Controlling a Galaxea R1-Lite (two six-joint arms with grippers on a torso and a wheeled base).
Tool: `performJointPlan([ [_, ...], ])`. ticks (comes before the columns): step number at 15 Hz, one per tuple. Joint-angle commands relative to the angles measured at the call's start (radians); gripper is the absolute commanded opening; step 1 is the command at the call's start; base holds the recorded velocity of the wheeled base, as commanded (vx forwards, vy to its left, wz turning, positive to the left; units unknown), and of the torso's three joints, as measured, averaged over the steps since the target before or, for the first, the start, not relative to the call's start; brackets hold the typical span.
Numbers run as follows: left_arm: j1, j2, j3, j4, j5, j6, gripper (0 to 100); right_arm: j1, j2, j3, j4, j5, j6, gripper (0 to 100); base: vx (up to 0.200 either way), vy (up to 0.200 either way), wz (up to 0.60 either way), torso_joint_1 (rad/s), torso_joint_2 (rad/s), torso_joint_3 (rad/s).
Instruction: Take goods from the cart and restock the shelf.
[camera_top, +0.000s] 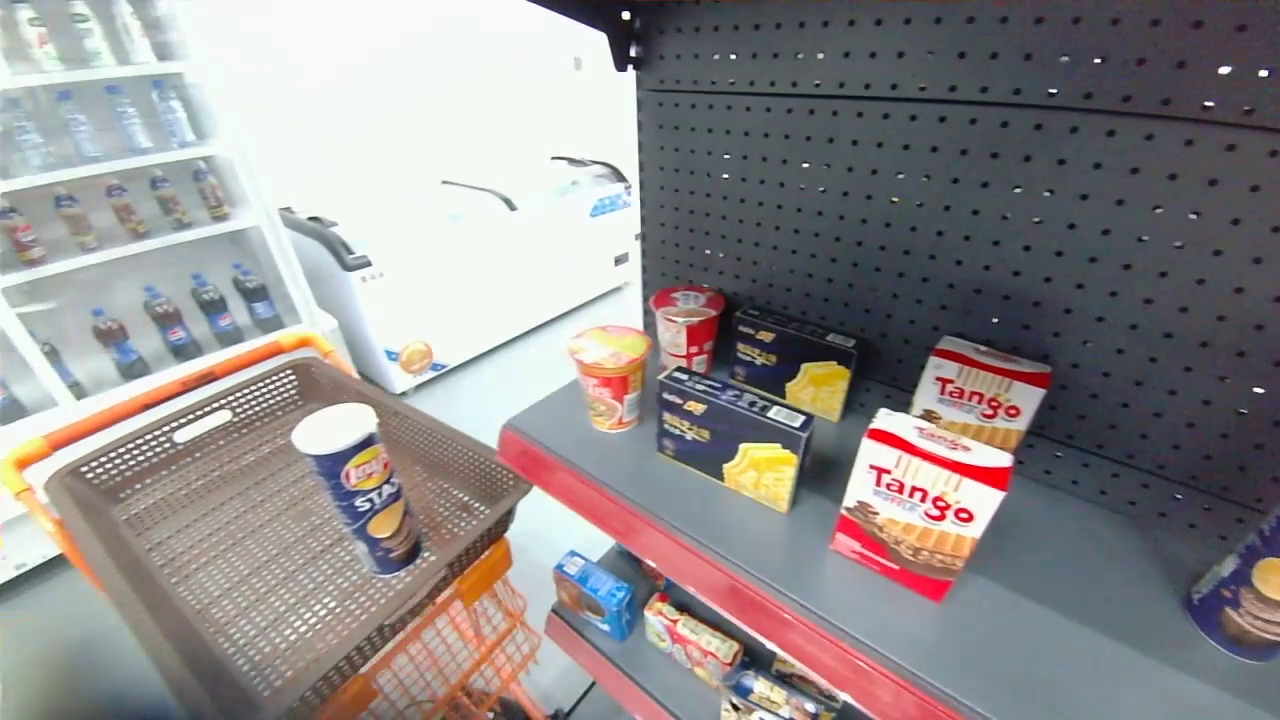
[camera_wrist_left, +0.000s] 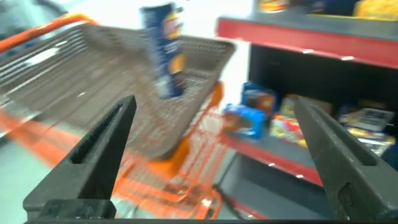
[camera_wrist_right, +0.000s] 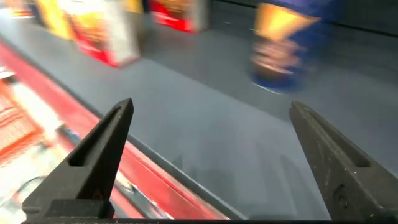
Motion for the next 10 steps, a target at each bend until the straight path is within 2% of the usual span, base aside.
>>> performJointPlan([
  [1,0.000,0.000,0.000,0.000,-0.002,-0.001,100,0.000,0.000,0.000,0.000,0.001,0.000,100,0.000,0.000,0.60,0.002,0.00,0.002],
  [7,0.000,0.000,0.000,0.000,-0.019,-0.001,100,0.000,0.000,0.000,0.000,0.001,0.000,100,0.000,0.000,0.00,0.000,0.00,0.000],
  [8,0.002,0.000,-0.027,-0.002,-0.001,0.002,100,0.000,0.000,0.000,0.000,0.001,0.000,100,0.000,0.000,0.00,0.000,0.00,0.000],
  [9,-0.001,0.040,-0.159,0.023,0.001,0.030,100,0.000,0.000,0.000,0.000,0.001,0.000,100,0.000,0.000,0.00,0.000,0.00,0.000],
  [10,0.005,0.204,-0.294,0.093,0.007,0.059,100,0.000,0.000,0.000,0.000,0.001,0.000,100,0.000,0.000,0.00,0.000,0.00,0.000],
])
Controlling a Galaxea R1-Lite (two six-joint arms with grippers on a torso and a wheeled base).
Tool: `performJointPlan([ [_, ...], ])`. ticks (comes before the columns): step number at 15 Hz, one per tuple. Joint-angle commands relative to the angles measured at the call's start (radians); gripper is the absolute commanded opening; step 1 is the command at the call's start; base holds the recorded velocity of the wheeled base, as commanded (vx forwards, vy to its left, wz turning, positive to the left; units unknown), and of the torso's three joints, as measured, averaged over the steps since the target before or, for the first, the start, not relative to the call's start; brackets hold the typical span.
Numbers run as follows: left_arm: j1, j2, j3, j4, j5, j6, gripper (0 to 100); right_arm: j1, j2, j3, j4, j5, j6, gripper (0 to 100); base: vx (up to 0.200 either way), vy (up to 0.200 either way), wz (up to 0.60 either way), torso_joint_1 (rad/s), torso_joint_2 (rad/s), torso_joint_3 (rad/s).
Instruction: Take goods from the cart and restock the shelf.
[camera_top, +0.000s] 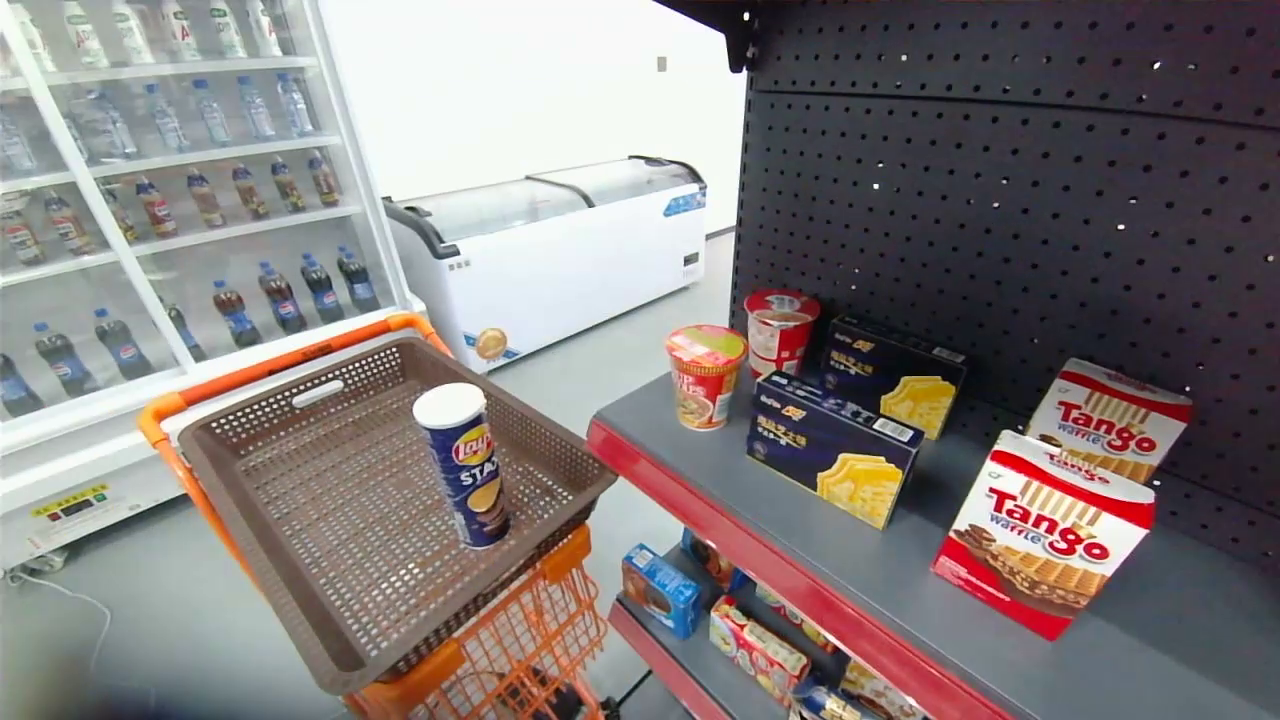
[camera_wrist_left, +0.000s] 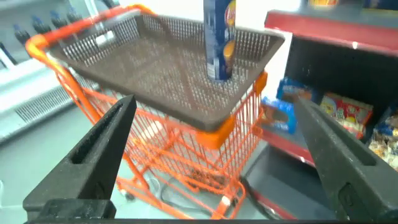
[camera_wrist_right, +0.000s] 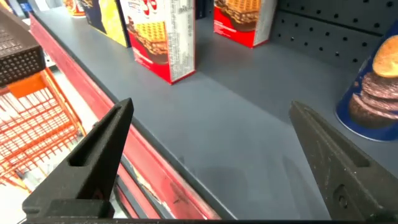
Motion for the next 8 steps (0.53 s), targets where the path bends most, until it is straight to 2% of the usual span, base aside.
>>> performJointPlan([
  [1,0.007,0.265,-0.278,0.093,0.018,0.047,100,-0.001,0.000,0.000,0.000,0.001,0.000,100,0.000,0.000,0.00,0.000,0.00,0.000],
  [2,0.004,0.423,-0.364,0.099,0.039,0.052,100,-0.001,0.000,0.000,0.000,0.001,0.000,100,0.000,0.000,0.00,0.000,0.00,0.000],
  [5,0.004,0.712,-0.393,0.041,0.032,0.047,100,-0.001,0.000,0.000,0.000,0.001,0.000,100,0.000,0.000,0.00,0.000,0.00,0.000],
  [7,0.004,0.897,-0.391,-0.082,-0.028,0.027,100,-0.001,0.000,0.000,0.000,0.001,0.000,100,0.000,0.000,0.00,0.000,0.00,0.000],
  [8,0.007,0.976,-0.385,-0.148,-0.045,0.027,100,-0.001,0.000,0.000,0.000,0.001,0.000,100,0.000,0.000,0.00,0.000,0.00,0.000],
])
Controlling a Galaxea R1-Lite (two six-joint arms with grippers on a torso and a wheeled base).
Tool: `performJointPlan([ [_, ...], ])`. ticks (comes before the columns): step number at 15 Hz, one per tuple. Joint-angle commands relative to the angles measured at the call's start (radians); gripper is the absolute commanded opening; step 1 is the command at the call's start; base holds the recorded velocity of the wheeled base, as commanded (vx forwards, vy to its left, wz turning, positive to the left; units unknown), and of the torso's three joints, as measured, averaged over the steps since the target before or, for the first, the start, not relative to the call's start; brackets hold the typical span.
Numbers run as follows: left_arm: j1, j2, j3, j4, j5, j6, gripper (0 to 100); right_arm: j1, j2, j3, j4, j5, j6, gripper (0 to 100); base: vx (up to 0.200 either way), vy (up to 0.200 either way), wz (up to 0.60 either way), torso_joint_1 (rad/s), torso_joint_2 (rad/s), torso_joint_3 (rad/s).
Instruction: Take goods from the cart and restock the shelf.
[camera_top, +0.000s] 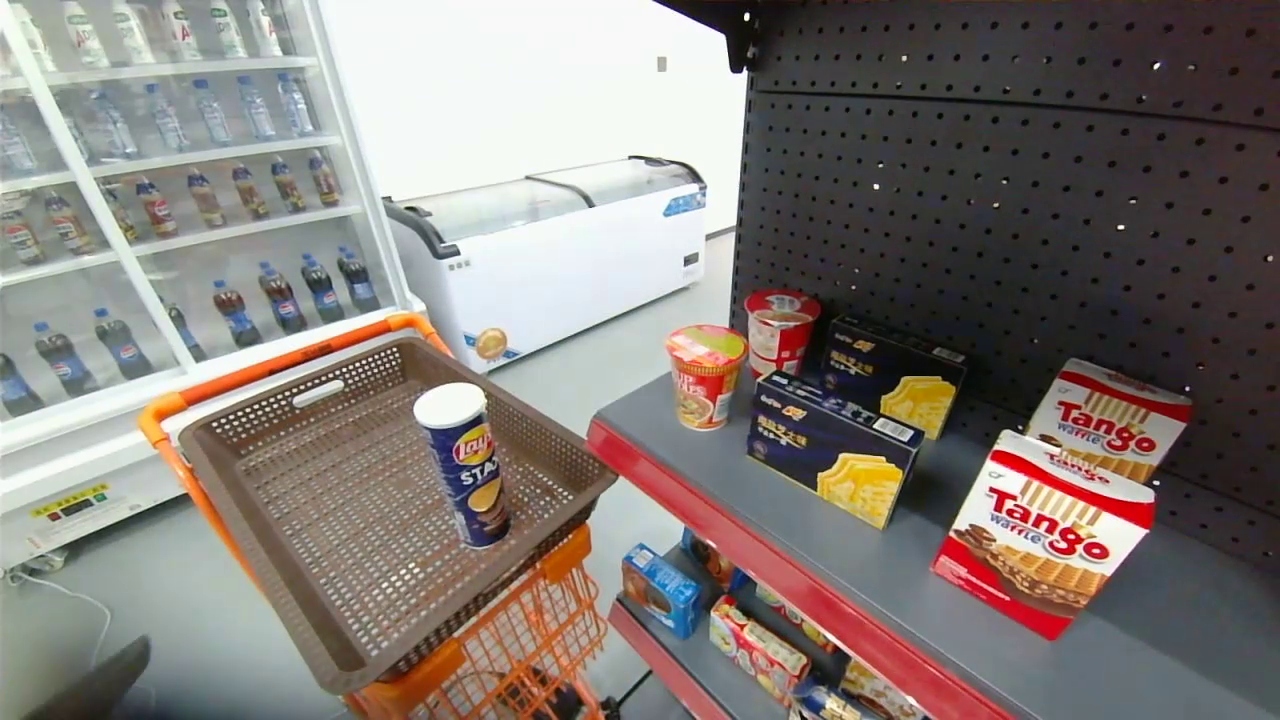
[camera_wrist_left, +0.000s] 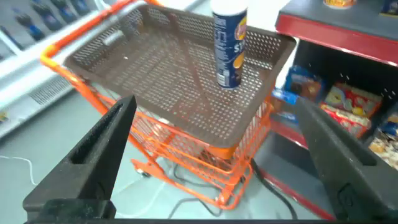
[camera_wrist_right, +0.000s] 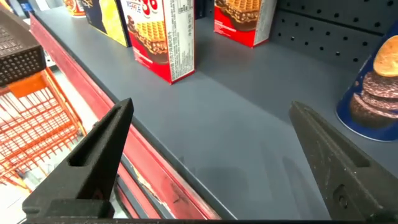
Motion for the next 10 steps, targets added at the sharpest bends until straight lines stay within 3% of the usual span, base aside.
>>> performJointPlan([
  [1,0.012,0.427,-0.048,-0.161,-0.051,-0.006,100,0.000,0.000,0.000,0.000,0.001,0.000,100,0.000,0.000,0.00,0.000,0.00,0.000],
  [4,0.012,0.645,-0.068,-0.312,-0.110,-0.001,100,0.000,0.000,0.000,0.000,0.001,0.000,100,0.000,0.000,0.00,0.000,0.00,0.000],
  [7,0.011,0.896,-0.086,-0.580,-0.150,0.000,100,0.000,0.000,0.000,0.000,0.001,0.000,100,0.000,0.000,0.00,0.000,0.00,0.000],
  [10,-0.009,1.097,-0.151,-0.723,-0.179,-0.003,100,0.000,0.000,0.000,0.000,0.001,0.000,100,0.000,0.000,0.00,0.000,0.00,0.000],
])
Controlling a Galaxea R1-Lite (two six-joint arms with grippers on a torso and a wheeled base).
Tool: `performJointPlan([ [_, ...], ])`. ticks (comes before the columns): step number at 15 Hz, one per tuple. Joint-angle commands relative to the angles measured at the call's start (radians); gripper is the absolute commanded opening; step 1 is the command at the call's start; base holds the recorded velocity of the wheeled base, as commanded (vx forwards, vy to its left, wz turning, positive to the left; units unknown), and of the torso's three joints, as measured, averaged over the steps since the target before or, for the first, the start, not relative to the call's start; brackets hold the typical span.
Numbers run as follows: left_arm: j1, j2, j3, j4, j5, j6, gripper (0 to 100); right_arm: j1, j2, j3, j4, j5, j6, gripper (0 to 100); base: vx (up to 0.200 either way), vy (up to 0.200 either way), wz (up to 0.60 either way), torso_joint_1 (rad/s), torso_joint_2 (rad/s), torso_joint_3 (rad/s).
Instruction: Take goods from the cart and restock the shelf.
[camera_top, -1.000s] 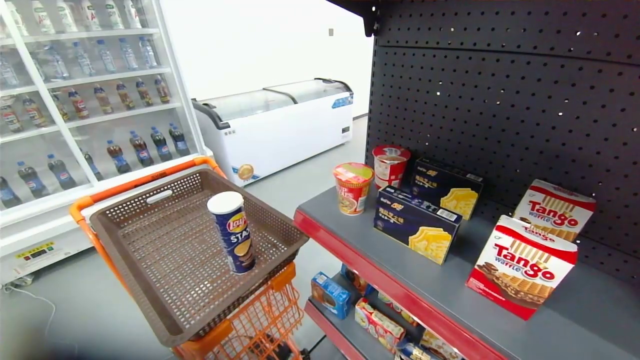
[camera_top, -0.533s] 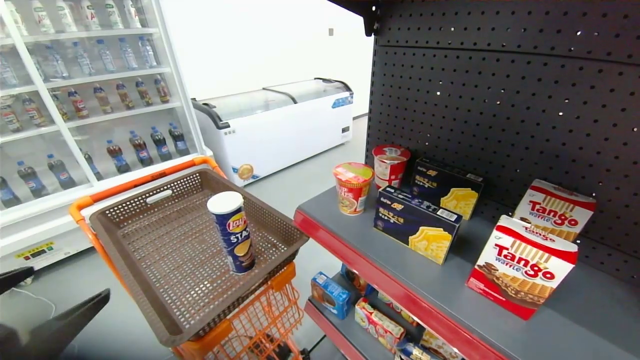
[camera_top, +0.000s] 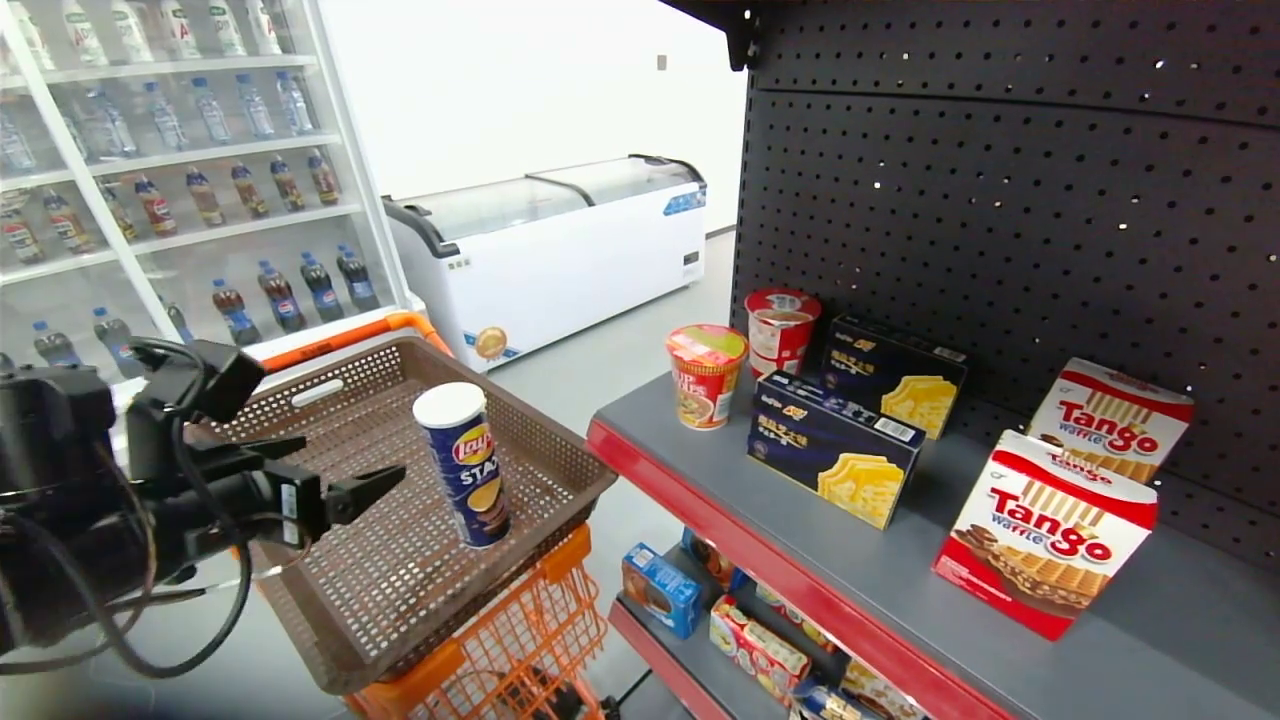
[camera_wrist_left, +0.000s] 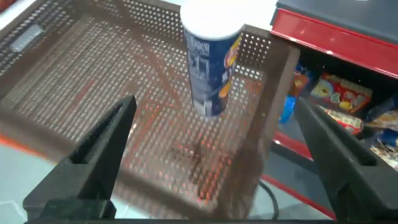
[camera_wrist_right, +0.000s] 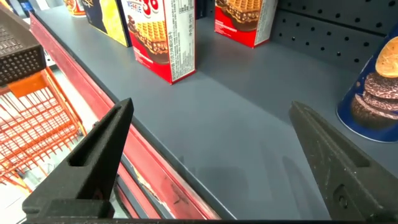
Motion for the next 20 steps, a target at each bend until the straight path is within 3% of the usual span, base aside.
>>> performJointPlan([
  [1,-0.032,0.269,-0.065,-0.144,-0.036,-0.005,100,0.000,0.000,0.000,0.000,0.001,0.000,100,0.000,0.000,0.00,0.000,0.00,0.000],
  [5,-0.067,0.423,-0.162,-0.239,-0.042,0.004,100,0.000,0.000,0.000,0.000,0.001,0.000,100,0.000,0.000,0.00,0.000,0.00,0.000],
  [7,-0.072,0.469,-0.168,-0.305,-0.044,0.006,100,0.000,0.000,0.000,0.000,0.001,0.000,100,0.000,0.000,0.00,0.000,0.00,0.000],
  [11,-0.074,0.539,-0.185,-0.345,-0.042,0.017,100,0.000,0.000,0.000,0.000,0.001,0.000,100,0.000,0.000,0.00,0.000,0.00,0.000],
  [16,-0.075,0.705,-0.249,-0.541,-0.041,0.018,100,0.000,0.000,0.000,0.000,0.001,0.000,100,0.000,0.000,0.00,0.000,0.00,0.000],
  [18,-0.089,0.719,-0.243,-0.550,-0.046,0.011,100,0.000,0.000,0.000,0.000,0.001,0.000,100,0.000,0.000,0.00,0.000,0.00,0.000],
  [19,-0.090,0.720,-0.243,-0.550,-0.046,0.009,0,0.000,0.000,0.000,0.000,0.001,0.000,100,0.000,0.000,0.00,0.000,0.00,0.000],
  [20,-0.103,0.719,-0.263,-0.544,-0.041,0.009,0,0.000,0.000,0.000,0.000,0.001,0.000,100,0.000,0.000,0.00,0.000,0.00,0.000],
])
